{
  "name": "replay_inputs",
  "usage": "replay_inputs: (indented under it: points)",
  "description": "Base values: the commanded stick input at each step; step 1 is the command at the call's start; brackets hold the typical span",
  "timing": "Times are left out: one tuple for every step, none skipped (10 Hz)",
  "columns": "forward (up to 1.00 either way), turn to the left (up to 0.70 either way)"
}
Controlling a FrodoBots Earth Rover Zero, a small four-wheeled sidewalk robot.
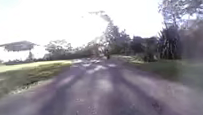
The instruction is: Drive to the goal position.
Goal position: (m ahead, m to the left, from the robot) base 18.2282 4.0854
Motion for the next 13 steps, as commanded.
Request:
replay_inputs:
  points:
    - [0.7, 0.0]
    - [0.7, 0.0]
    - [0.7, 0.0]
    - [0.7, 0.0]
    - [0.7, 0.0]
    - [0.7, 0.0]
    - [0.7, 0.0]
    - [0.7, 0.0]
    - [0.7, 0.0]
    - [0.7, 0.0]
    - [0.7, 0.0]
    - [0.7, 0.0]
    - [0.7, 0.0]
